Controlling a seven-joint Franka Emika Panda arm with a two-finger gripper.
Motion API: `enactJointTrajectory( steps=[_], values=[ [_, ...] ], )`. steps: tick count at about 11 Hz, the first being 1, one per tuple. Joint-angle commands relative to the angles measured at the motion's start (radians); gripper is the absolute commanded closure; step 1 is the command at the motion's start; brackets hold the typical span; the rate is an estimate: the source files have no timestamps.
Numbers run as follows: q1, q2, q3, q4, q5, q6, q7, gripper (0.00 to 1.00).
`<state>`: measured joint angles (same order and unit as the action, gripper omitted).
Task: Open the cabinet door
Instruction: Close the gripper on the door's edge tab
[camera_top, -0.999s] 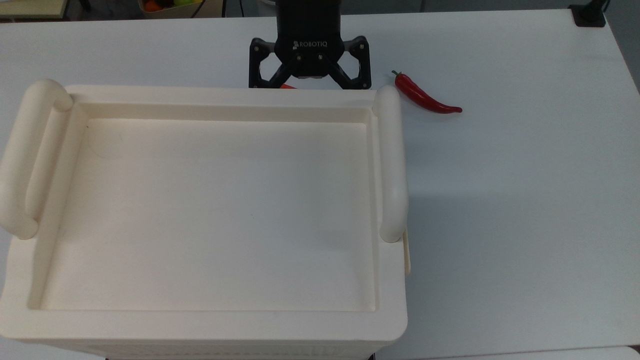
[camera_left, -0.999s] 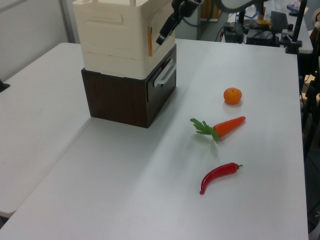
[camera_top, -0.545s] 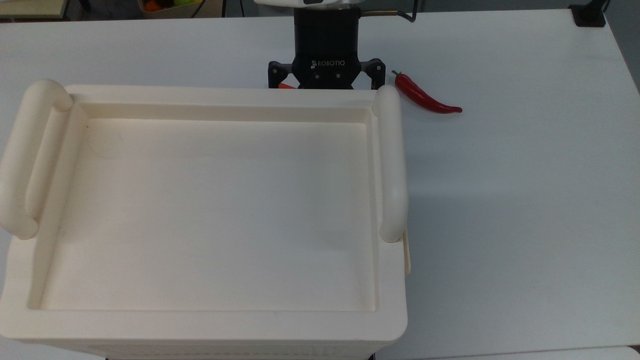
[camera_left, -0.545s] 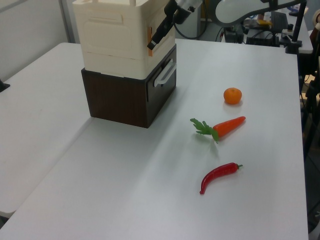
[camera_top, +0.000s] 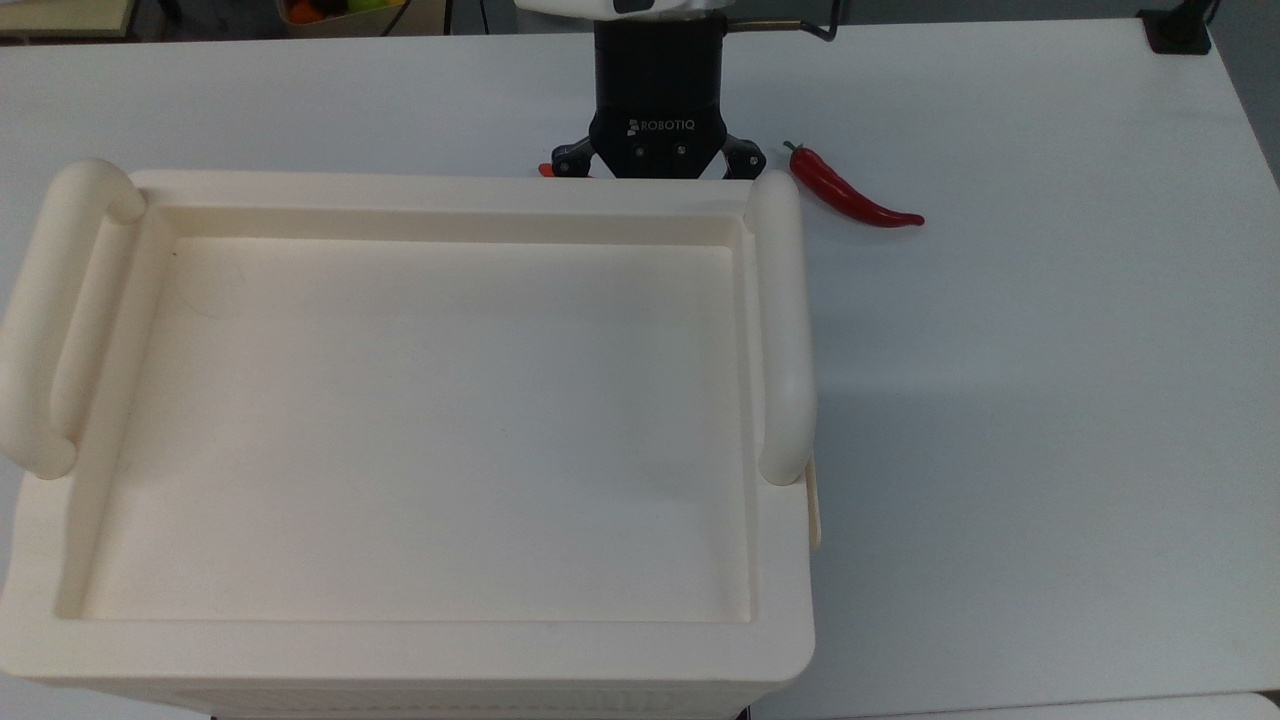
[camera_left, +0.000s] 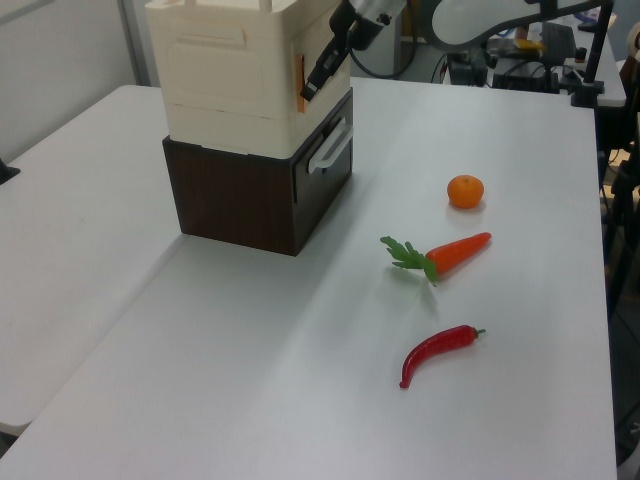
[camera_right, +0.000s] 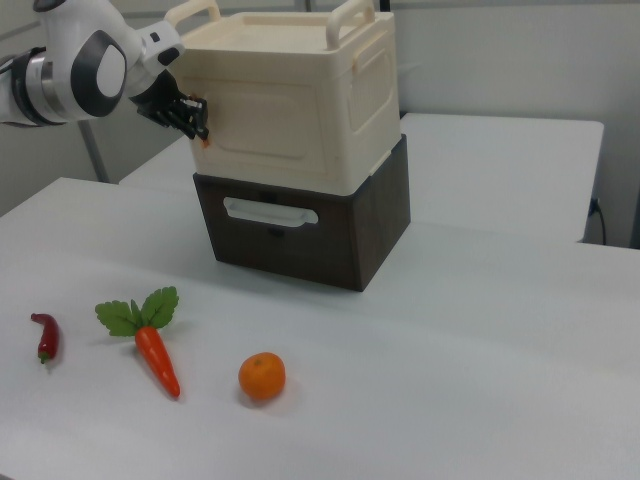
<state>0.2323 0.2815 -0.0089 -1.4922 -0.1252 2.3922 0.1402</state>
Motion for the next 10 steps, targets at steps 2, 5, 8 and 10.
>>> enactJointTrajectory(
  steps=[2, 5, 8, 10],
  values=[
    [0.005, -0.022, -0.008, 0.003, -0.019, -0.061, 0.038, 0.84],
    [0.005, -0.030, -0.008, -0.003, -0.021, -0.071, 0.038, 0.88],
    [0.007, -0.024, -0.008, 0.000, -0.019, -0.067, 0.077, 0.50],
    [0.007, -0.015, -0.008, 0.006, -0.022, -0.058, 0.130, 0.49]
  ],
)
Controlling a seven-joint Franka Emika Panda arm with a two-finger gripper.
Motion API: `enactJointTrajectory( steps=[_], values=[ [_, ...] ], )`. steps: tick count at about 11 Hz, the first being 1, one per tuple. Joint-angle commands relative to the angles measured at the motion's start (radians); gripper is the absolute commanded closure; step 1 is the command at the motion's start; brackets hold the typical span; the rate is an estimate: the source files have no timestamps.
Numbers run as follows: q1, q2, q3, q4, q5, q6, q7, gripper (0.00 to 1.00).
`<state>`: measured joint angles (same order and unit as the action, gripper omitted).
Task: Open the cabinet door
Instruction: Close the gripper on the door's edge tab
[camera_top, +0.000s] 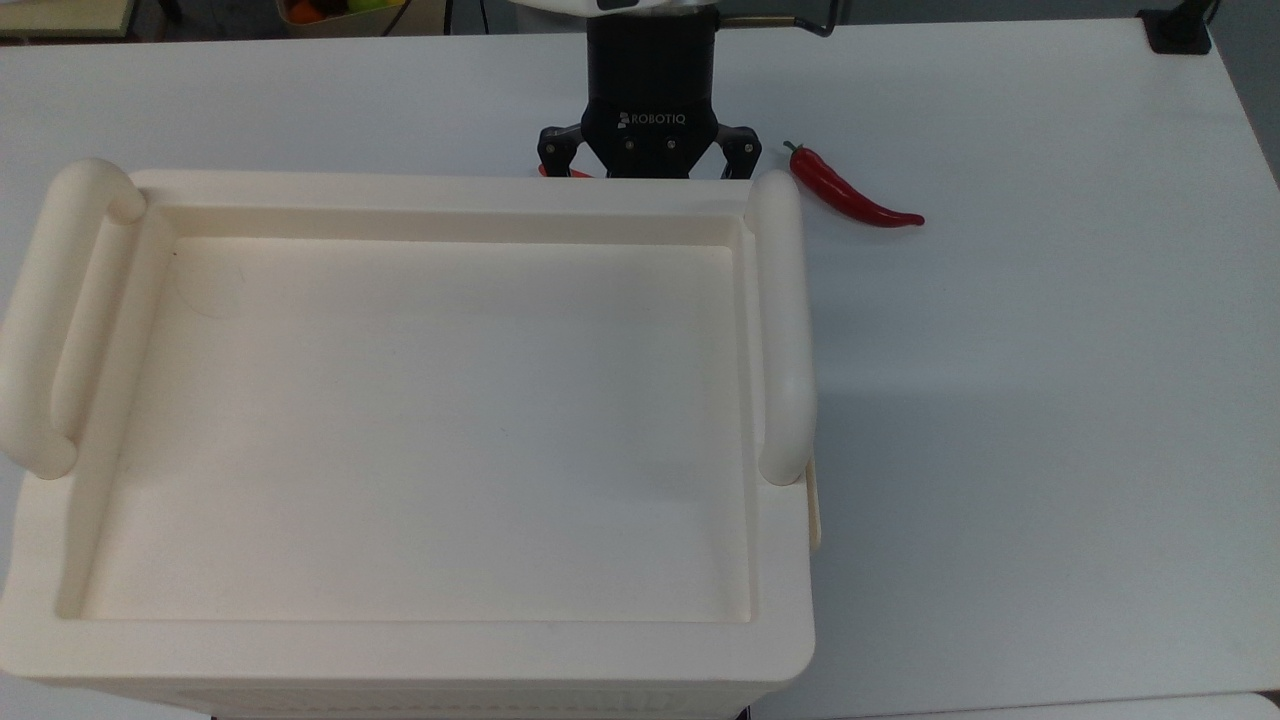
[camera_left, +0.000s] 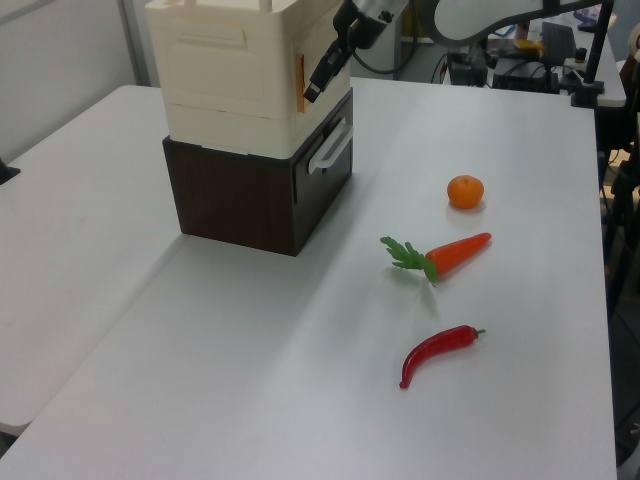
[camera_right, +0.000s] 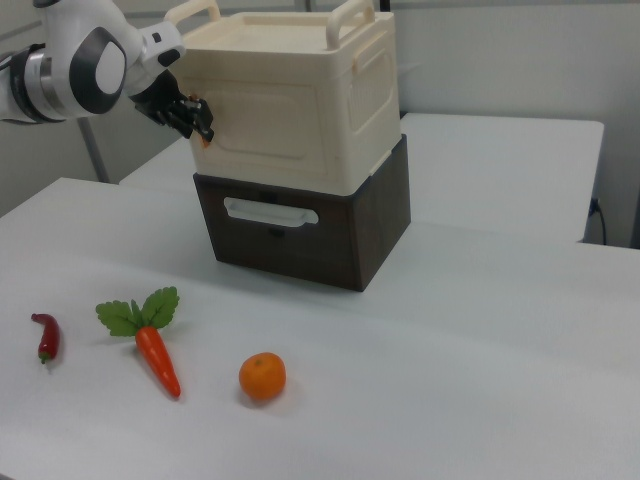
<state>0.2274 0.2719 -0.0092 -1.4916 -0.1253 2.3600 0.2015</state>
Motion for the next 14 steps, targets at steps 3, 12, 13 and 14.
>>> enactJointTrajectory(
  steps=[3, 12, 13, 14],
  values=[
    [0.013, 0.012, -0.008, 0.008, -0.040, -0.018, 0.068, 0.55],
    [0.018, 0.016, -0.006, 0.008, -0.082, 0.041, 0.067, 0.48],
    [0.030, 0.016, -0.006, 0.008, -0.088, 0.041, 0.068, 0.49],
    [0.032, 0.018, -0.006, 0.008, -0.092, 0.053, 0.068, 0.55]
  ],
)
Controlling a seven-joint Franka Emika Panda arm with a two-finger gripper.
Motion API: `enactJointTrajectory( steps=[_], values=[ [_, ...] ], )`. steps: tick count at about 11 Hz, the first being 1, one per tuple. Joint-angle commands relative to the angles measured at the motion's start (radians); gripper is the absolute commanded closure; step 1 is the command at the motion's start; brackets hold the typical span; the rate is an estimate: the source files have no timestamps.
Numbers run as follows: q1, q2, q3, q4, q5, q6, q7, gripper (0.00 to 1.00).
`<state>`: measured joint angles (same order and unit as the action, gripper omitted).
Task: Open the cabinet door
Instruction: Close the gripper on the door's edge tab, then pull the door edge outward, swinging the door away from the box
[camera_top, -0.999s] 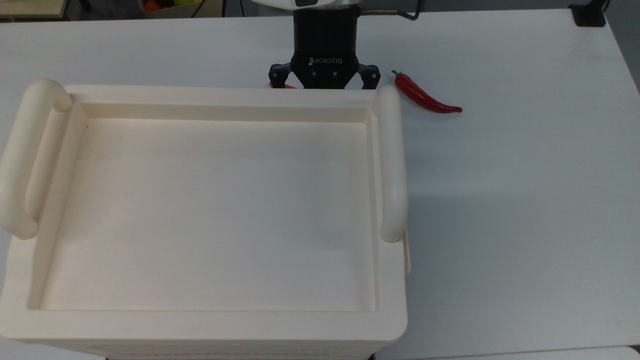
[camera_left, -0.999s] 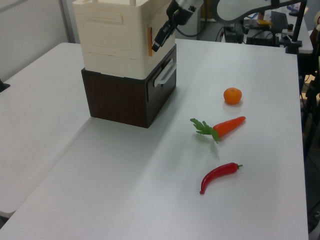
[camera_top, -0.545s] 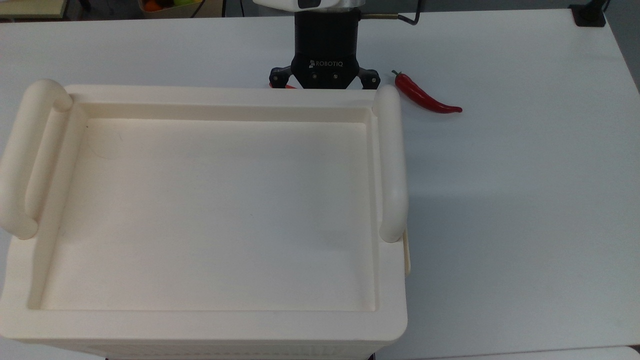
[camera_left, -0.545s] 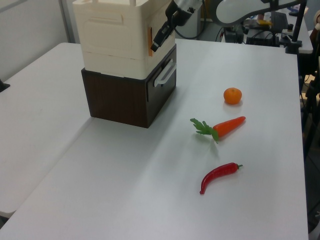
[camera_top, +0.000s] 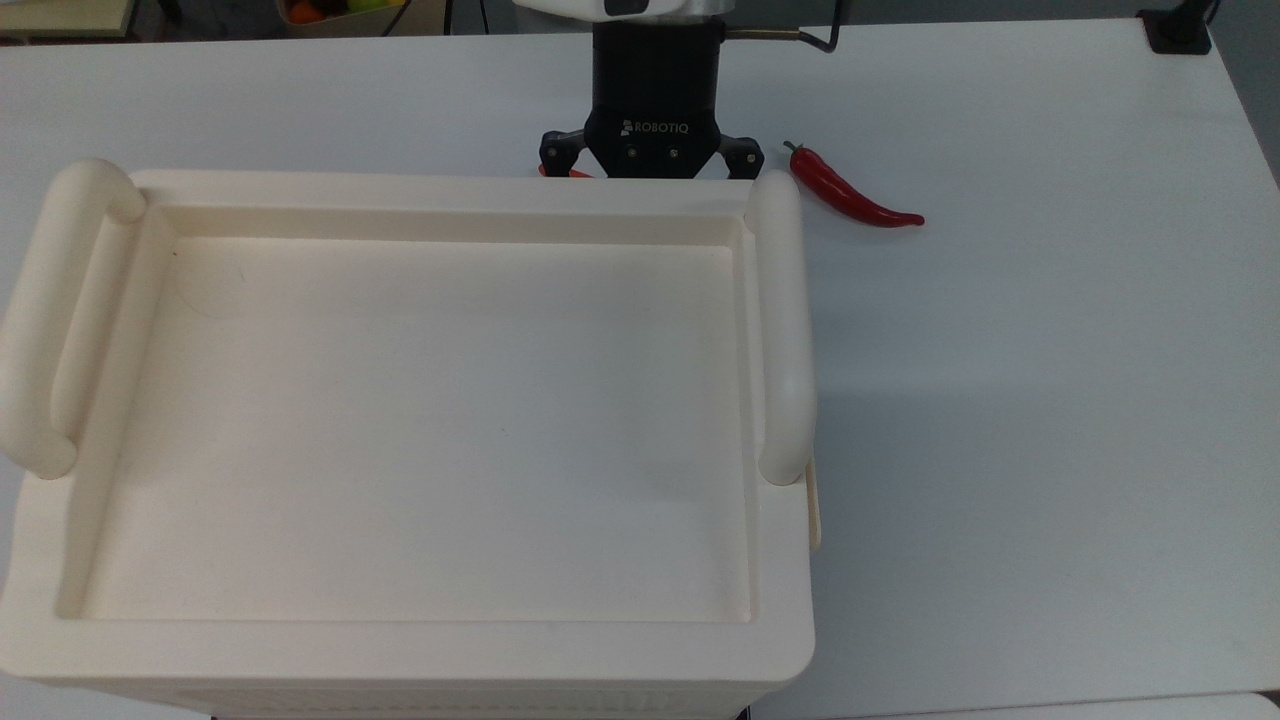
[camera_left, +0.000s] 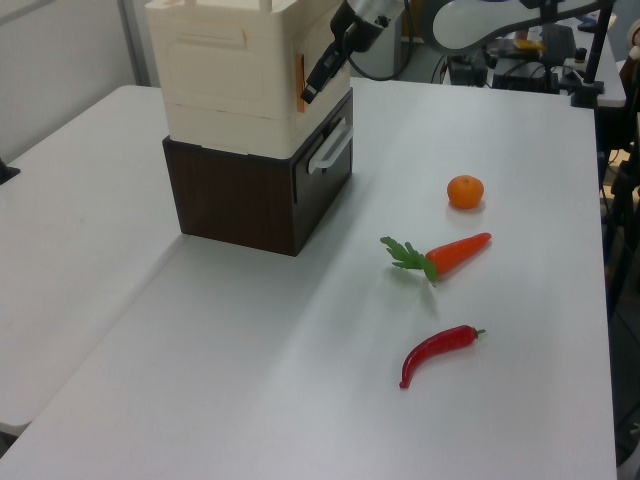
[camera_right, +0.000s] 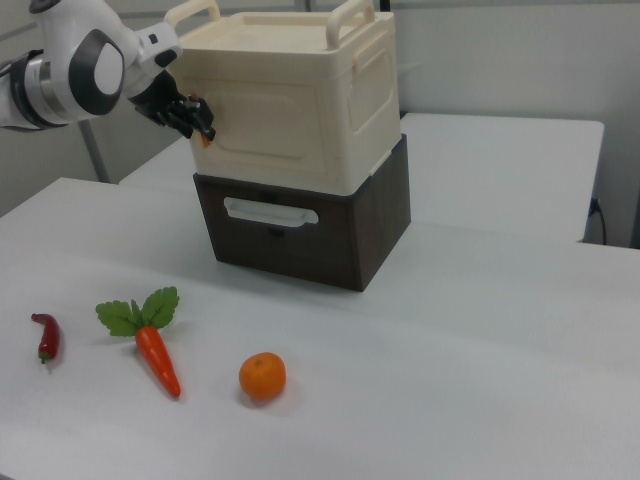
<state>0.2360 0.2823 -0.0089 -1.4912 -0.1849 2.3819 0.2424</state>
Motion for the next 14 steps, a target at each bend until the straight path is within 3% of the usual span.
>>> enactJointTrajectory(
  steps=[1, 5, 6, 9, 11, 14],
  values=[
    [0.023, 0.006, -0.006, 0.006, -0.033, 0.068, 0.028, 0.62],
    [0.023, 0.014, -0.006, 0.006, -0.031, 0.077, 0.029, 0.60],
    [0.022, 0.015, -0.006, 0.006, -0.031, 0.077, 0.029, 0.63],
    [0.017, 0.012, -0.008, -0.001, -0.031, 0.065, 0.028, 0.90],
    [0.016, 0.005, -0.006, -0.004, -0.030, 0.047, 0.028, 0.94],
    [0.022, -0.029, -0.006, -0.004, -0.025, -0.105, 0.028, 0.94]
  ],
)
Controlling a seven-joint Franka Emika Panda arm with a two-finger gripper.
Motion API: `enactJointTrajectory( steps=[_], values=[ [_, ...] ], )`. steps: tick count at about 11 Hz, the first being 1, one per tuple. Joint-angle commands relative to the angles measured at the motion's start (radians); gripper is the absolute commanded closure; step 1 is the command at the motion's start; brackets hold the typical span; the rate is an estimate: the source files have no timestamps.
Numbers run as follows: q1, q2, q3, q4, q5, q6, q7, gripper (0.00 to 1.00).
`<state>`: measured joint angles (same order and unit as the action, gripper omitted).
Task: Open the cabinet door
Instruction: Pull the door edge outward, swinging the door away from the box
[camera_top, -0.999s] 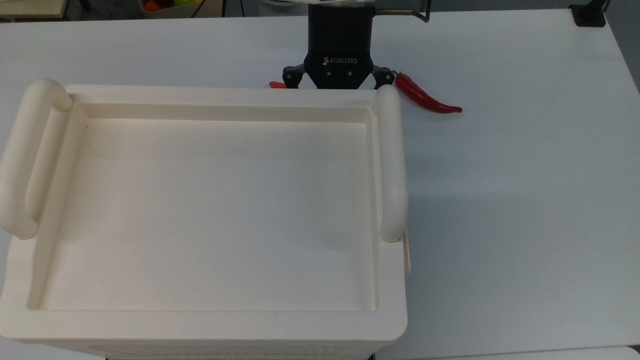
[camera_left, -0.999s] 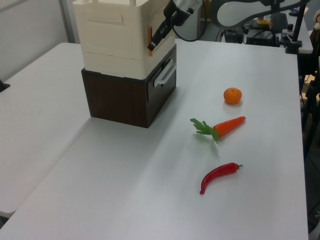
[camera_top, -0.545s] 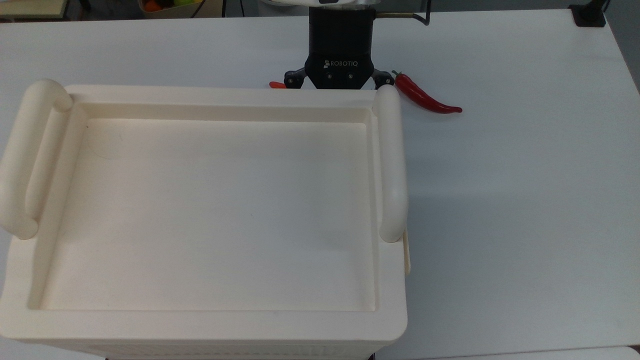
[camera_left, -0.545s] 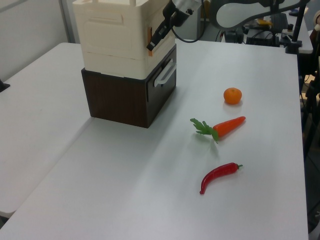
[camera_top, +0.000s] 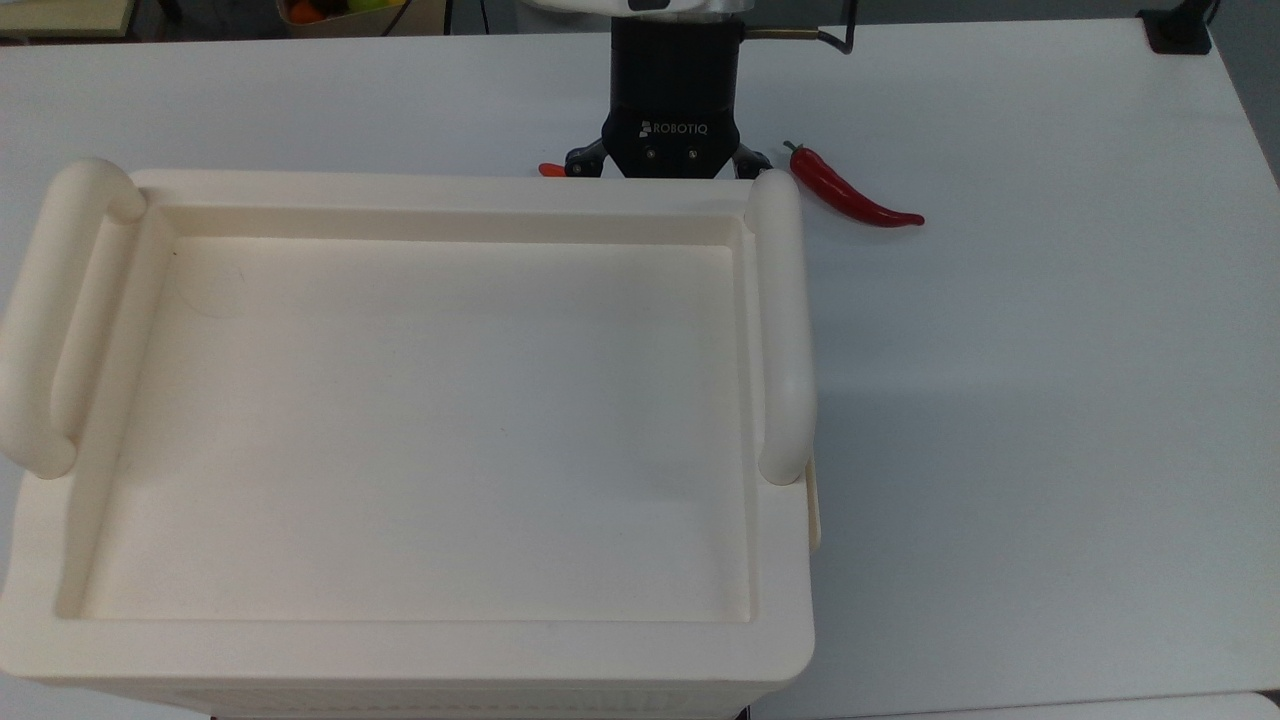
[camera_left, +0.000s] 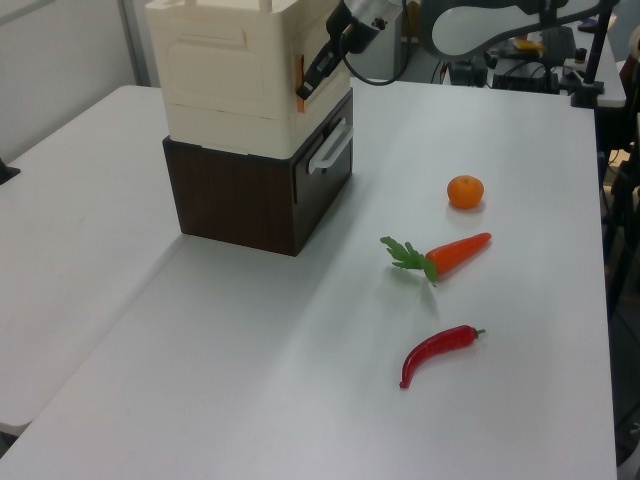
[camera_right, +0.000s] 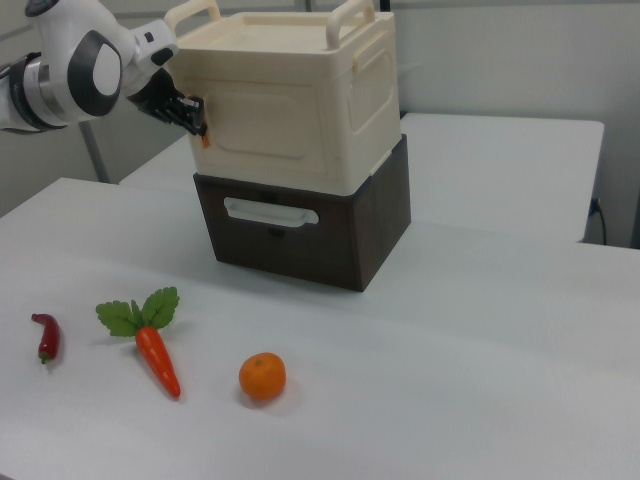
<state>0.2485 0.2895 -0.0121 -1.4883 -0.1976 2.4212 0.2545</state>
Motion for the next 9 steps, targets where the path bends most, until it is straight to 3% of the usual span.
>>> enactJointTrajectory(
  steps=[1, 2, 5, 6, 7, 9],
  values=[
    [0.014, -0.044, -0.003, -0.006, -0.008, -0.196, 0.017, 0.92],
    [0.015, -0.055, -0.002, -0.007, -0.003, -0.232, 0.020, 0.87],
    [0.015, -0.079, 0.001, 0.000, 0.012, -0.338, 0.020, 0.25],
    [0.014, -0.093, 0.001, 0.003, 0.020, -0.373, 0.020, 0.11],
    [0.014, -0.113, 0.000, 0.005, 0.030, -0.393, 0.019, 0.00],
    [0.012, -0.159, 0.000, 0.009, 0.040, -0.398, 0.015, 0.00]
  ],
)
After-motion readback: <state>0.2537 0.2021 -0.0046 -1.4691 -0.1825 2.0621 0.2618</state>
